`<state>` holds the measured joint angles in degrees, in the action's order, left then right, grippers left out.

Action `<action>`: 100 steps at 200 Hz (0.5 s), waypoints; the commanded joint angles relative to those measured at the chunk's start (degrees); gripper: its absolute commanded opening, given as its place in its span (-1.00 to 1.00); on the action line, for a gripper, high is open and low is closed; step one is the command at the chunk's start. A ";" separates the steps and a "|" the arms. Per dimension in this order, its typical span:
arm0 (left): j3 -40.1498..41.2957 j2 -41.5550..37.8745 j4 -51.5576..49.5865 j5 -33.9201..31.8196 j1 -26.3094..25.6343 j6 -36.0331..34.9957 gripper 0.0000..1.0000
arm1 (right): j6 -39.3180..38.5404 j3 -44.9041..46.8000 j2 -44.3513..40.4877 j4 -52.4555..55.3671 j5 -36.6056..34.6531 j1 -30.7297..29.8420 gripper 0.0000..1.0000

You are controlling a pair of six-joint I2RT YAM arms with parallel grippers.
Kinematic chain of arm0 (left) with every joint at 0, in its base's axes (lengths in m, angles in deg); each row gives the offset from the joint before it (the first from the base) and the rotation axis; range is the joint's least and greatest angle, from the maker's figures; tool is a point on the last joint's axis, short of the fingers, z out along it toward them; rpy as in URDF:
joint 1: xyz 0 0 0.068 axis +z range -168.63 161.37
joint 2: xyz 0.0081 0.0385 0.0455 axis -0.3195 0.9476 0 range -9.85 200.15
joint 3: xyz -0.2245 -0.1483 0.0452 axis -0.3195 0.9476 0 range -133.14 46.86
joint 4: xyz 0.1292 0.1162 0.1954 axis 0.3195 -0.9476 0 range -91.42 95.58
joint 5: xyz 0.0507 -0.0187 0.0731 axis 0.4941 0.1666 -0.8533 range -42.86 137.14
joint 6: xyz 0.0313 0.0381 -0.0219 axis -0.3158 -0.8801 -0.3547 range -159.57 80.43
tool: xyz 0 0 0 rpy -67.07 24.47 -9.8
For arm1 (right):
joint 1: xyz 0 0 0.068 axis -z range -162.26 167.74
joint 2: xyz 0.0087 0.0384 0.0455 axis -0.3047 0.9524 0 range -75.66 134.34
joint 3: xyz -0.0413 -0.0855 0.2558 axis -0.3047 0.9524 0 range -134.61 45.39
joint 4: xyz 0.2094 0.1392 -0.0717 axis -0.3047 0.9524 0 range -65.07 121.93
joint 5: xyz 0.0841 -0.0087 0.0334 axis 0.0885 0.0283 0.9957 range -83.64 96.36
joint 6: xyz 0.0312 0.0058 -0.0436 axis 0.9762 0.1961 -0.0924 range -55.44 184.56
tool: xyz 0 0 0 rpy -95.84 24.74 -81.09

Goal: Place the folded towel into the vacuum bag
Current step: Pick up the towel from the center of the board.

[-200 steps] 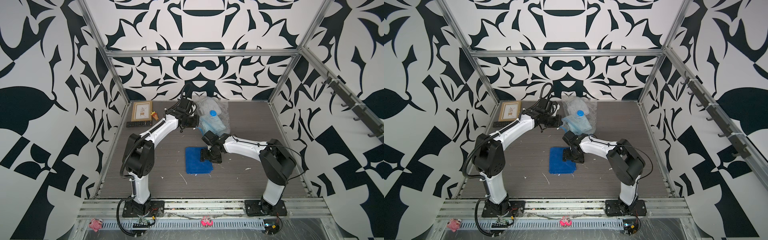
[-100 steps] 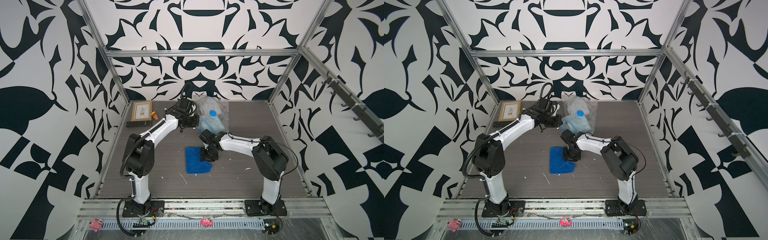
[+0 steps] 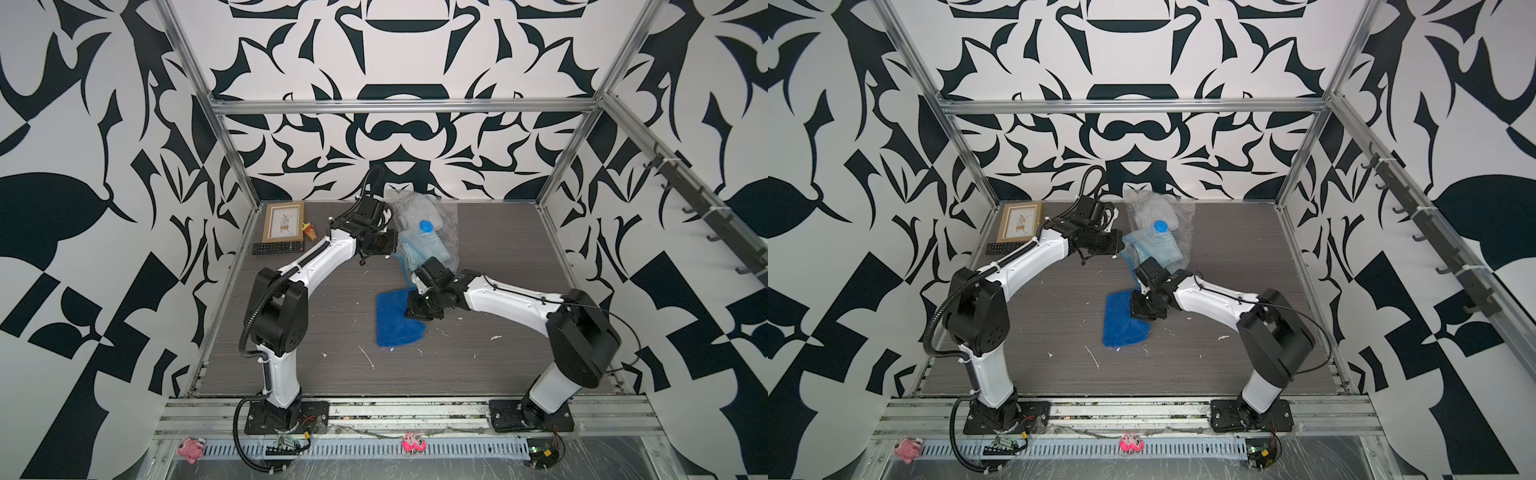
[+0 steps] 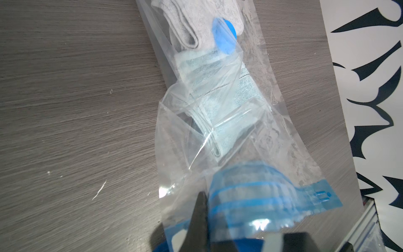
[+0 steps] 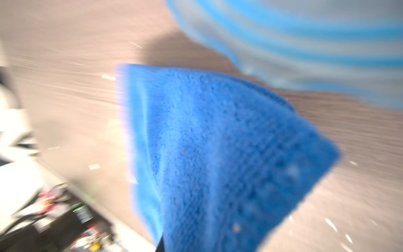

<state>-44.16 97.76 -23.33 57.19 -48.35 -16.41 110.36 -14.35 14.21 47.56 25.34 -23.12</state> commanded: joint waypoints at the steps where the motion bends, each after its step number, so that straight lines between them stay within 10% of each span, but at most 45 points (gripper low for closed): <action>1: 0.23 -2.76 0.83 -1.65 -0.39 -0.19 -1.00 | 0.81 1.07 -7.71 -3.79 5.30 2.89 -1.00; 100: -4.98 -1.05 -0.13 -5.24 -4.00 -1.52 -1.00 | 7.77 8.26 -37.55 4.51 17.82 18.01 -1.00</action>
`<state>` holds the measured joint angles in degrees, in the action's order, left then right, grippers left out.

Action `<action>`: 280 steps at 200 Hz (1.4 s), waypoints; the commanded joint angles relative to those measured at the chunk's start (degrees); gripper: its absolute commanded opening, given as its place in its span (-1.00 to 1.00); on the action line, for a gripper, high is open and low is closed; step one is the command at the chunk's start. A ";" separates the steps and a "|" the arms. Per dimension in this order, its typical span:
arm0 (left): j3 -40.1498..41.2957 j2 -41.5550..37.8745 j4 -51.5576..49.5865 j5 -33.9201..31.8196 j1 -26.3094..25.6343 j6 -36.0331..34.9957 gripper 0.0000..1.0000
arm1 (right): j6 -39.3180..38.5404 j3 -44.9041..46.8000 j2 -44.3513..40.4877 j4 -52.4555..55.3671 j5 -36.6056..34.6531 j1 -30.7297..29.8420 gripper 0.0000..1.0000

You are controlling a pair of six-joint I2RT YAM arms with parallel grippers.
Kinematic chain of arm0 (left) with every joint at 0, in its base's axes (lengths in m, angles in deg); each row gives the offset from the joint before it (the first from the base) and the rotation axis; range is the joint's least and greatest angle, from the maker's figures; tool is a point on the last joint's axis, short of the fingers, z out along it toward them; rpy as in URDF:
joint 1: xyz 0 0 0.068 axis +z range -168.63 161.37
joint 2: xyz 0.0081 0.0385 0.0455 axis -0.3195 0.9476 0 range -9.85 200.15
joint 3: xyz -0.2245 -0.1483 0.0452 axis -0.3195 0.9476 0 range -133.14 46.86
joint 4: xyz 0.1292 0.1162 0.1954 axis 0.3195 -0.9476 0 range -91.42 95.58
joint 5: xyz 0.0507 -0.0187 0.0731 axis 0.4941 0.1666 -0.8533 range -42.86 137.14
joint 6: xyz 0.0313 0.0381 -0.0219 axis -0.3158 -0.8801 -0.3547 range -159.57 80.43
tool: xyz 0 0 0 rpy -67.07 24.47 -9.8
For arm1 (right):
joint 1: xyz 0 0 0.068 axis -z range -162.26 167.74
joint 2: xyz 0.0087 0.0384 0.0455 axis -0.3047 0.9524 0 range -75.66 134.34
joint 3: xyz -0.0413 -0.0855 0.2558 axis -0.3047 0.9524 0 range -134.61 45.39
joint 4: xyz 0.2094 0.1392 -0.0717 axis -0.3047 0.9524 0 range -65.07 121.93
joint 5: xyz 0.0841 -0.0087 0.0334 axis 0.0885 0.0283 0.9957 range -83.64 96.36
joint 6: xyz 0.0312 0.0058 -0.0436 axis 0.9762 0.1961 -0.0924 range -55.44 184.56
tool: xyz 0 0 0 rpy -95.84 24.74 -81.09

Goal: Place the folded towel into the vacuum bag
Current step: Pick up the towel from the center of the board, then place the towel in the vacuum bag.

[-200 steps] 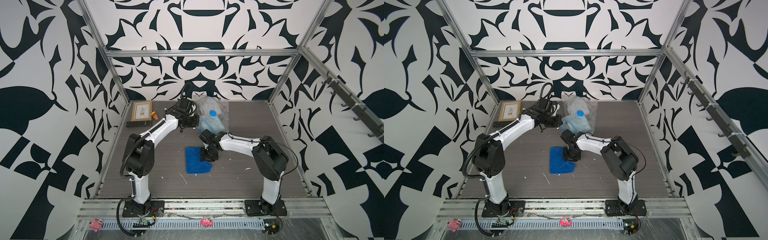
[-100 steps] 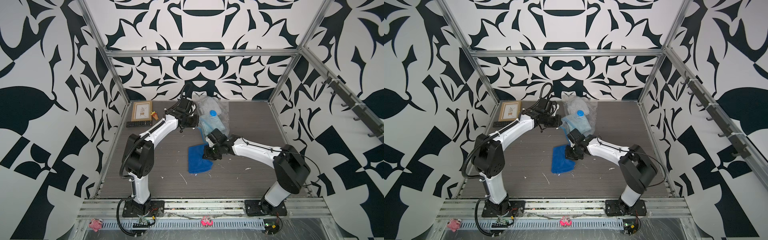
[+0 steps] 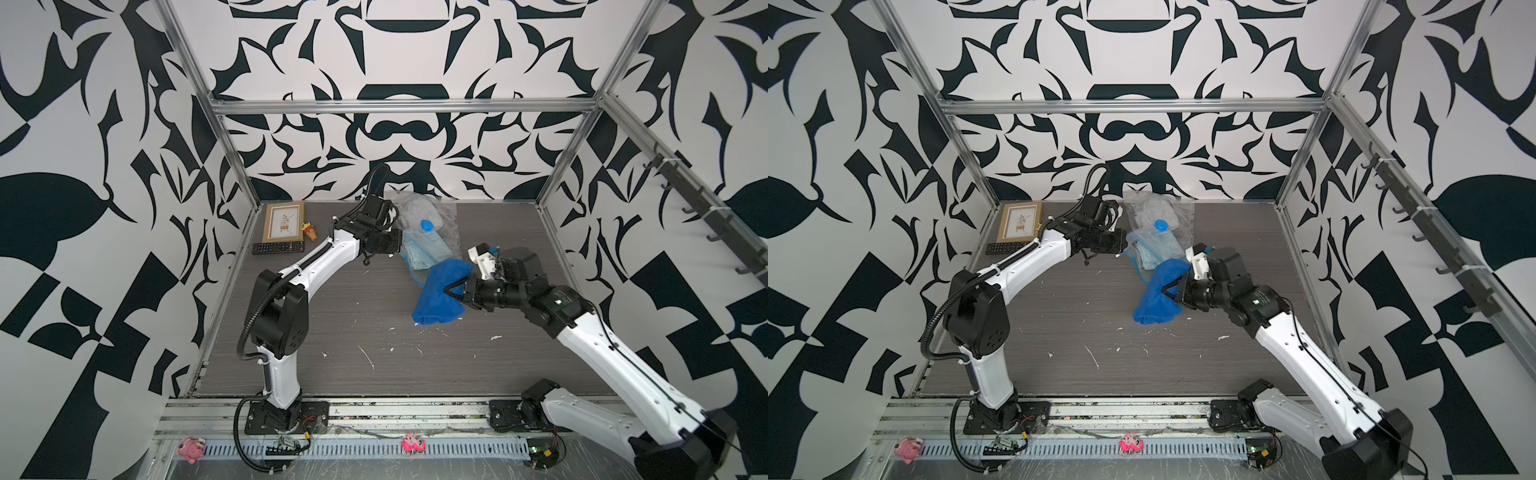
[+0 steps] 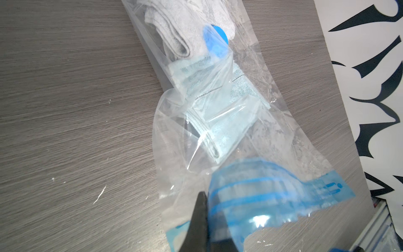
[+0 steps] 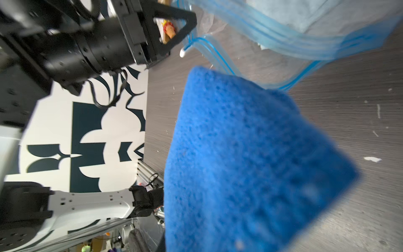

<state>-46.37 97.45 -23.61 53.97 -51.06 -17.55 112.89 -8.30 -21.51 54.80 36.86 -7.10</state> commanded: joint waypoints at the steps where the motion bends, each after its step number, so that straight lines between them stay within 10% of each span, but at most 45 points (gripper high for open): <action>1: -2.85 -0.72 0.13 -2.14 -1.39 -0.35 -1.00 | 5.39 2.37 -1.84 -2.98 6.49 2.03 -1.00; 125: -9.67 3.06 -7.34 -6.91 -8.10 -6.30 -1.00 | 45.20 18.97 2.73 -52.96 17.44 13.30 -1.00; 280: -21.82 6.16 -16.69 -5.64 -11.61 -5.37 -1.00 | 43.48 17.98 2.58 -54.04 7.67 20.06 -1.00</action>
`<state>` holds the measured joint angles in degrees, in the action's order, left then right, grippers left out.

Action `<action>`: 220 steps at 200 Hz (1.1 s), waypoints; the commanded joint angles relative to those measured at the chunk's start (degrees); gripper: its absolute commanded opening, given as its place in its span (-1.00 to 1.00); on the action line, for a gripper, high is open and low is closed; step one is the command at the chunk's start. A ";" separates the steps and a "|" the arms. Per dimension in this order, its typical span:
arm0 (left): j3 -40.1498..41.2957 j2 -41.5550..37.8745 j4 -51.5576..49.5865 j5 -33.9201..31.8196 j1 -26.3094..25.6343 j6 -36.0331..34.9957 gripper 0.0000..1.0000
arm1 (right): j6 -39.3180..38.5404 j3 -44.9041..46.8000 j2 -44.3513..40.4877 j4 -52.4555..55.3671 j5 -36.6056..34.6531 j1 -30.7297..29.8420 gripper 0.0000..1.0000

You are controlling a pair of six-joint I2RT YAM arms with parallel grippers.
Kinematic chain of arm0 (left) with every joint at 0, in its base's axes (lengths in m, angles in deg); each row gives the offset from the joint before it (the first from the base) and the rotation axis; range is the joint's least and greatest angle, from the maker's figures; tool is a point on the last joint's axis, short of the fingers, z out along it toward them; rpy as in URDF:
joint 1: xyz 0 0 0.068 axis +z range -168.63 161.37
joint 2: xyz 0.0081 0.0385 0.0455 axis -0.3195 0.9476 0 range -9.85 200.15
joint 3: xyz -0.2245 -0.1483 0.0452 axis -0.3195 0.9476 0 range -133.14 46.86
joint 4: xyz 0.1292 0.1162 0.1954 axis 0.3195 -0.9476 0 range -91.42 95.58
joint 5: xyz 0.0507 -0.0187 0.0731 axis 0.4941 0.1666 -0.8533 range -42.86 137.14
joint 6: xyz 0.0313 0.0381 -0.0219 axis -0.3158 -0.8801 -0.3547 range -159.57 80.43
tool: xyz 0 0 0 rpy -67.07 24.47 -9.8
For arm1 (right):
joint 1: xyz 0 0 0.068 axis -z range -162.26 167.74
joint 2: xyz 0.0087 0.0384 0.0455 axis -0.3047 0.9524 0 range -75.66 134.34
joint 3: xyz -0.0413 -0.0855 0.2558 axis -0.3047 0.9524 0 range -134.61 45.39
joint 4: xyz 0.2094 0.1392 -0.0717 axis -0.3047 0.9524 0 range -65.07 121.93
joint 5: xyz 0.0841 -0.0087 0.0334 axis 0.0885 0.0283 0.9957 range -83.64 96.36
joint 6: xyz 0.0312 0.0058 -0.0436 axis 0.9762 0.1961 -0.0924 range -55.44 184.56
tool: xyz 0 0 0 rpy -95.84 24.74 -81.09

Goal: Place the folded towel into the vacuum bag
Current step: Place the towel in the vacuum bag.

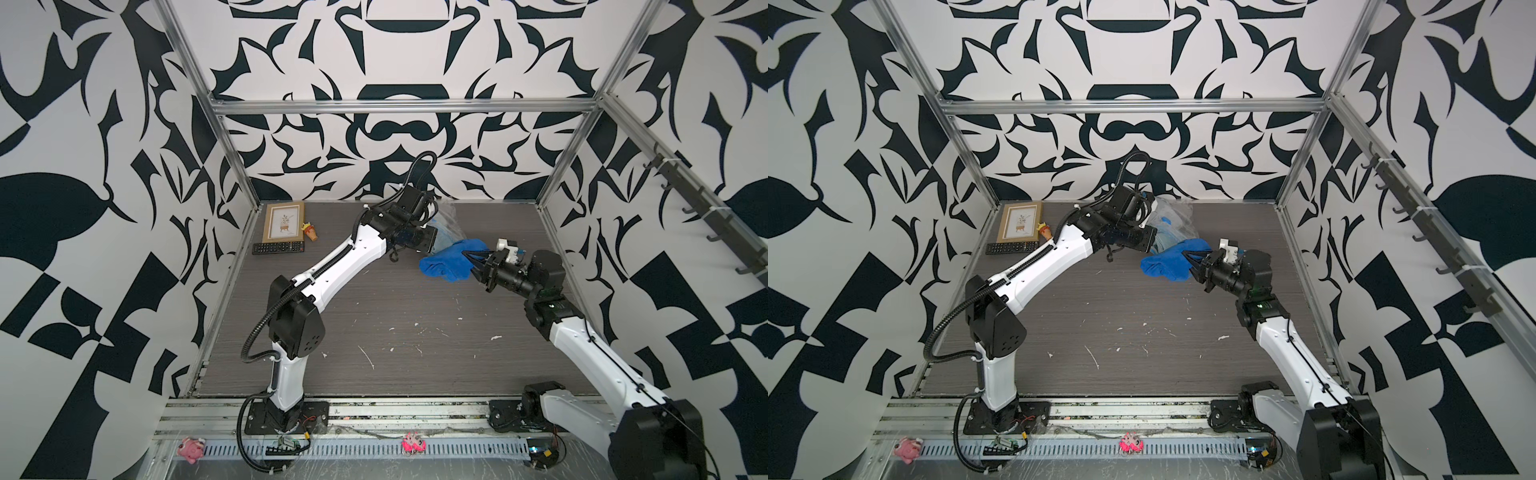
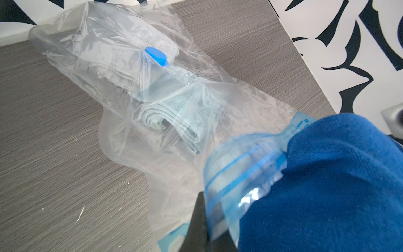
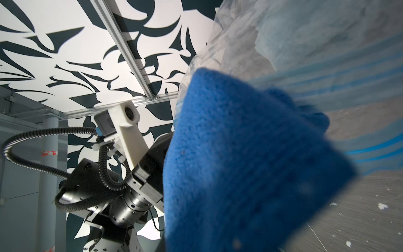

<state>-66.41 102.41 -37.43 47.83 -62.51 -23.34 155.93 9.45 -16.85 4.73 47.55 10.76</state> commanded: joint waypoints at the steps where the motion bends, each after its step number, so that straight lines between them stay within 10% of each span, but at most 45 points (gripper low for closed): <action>1: -1.78 1.20 -2.92 0.48 -0.16 0.44 -1.00 | 0.46 0.29 -2.14 -3.92 -3.07 2.26 -1.00; 220: -9.83 4.38 -10.98 8.59 -7.98 13.13 -1.00 | -7.62 5.09 -11.21 8.47 -23.43 1.51 -1.00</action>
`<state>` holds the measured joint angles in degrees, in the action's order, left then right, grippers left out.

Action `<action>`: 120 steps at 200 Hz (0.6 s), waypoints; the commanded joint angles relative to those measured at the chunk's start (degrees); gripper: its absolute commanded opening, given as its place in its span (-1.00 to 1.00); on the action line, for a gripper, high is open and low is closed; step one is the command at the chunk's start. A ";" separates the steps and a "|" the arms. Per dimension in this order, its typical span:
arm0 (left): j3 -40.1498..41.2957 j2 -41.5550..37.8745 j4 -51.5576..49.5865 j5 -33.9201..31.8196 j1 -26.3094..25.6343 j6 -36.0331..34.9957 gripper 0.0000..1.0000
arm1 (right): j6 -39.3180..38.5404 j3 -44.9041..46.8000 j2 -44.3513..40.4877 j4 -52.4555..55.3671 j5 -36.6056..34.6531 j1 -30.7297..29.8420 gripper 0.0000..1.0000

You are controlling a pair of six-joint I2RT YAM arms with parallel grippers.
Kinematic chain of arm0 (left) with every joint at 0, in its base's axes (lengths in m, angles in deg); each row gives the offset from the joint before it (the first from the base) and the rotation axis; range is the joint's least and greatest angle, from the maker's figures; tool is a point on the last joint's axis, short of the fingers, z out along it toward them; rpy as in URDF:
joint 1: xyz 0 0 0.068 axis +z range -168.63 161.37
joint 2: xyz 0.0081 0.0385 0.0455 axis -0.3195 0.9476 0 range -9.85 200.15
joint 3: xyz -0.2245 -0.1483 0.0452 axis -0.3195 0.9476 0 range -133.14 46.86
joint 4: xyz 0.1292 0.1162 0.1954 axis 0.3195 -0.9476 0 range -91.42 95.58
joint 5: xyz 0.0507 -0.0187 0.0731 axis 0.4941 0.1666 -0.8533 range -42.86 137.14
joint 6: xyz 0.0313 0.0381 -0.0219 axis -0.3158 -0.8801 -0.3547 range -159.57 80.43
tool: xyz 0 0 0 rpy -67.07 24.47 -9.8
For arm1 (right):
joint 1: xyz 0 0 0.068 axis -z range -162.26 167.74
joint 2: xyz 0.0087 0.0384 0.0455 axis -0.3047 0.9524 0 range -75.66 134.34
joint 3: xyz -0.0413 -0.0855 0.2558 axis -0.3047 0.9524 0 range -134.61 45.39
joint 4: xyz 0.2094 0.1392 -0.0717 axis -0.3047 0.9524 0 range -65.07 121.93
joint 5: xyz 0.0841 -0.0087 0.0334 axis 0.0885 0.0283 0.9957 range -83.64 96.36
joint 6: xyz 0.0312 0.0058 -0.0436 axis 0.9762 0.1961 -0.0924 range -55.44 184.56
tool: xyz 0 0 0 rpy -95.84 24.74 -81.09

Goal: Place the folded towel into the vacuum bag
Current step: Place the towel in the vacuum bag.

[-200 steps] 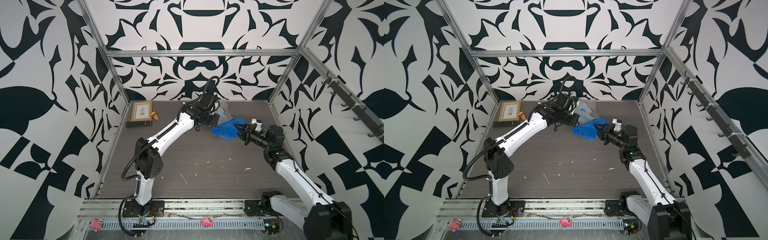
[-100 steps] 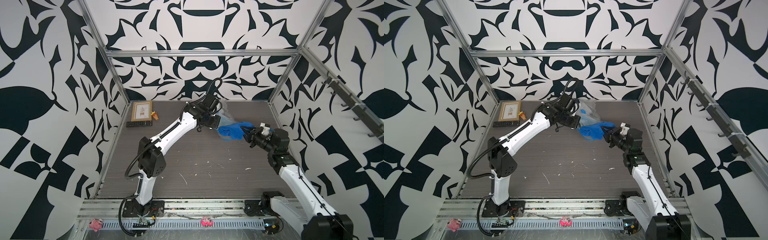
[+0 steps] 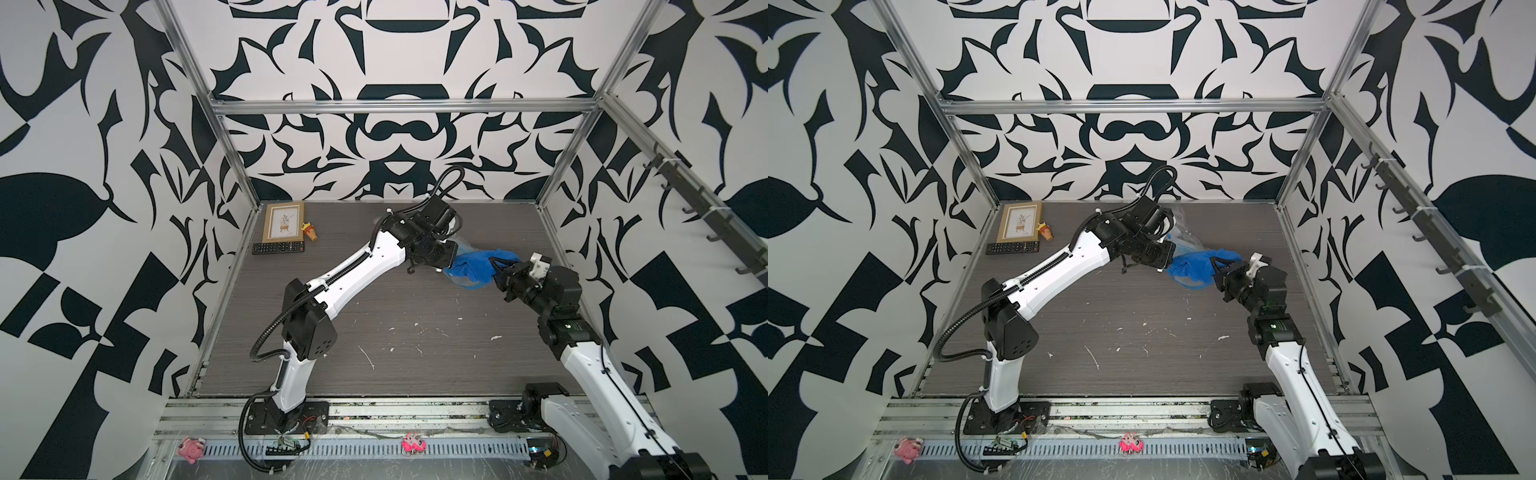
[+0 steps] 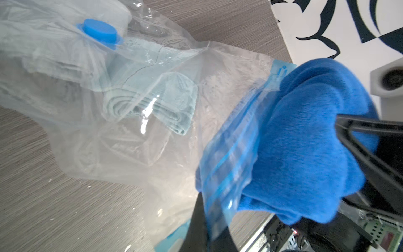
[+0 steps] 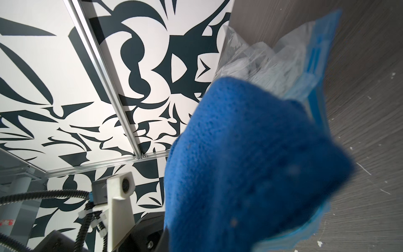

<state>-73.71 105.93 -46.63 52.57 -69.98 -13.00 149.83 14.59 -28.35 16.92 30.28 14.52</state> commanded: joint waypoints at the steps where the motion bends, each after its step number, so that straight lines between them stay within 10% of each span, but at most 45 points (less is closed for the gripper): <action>1: -2.59 0.89 -1.72 3.95 -0.50 2.84 -1.00 | -1.52 -0.04 0.35 -3.75 -6.43 -2.37 -1.00; 120: -1.98 0.93 2.28 6.35 -1.20 4.90 -1.00 | 2.84 -4.27 11.84 -12.60 -32.09 -17.14 -1.00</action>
<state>-74.79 106.96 -45.58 55.77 -70.18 -9.11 151.56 14.21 -17.77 9.21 6.46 -0.69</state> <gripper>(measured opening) 0.047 0.161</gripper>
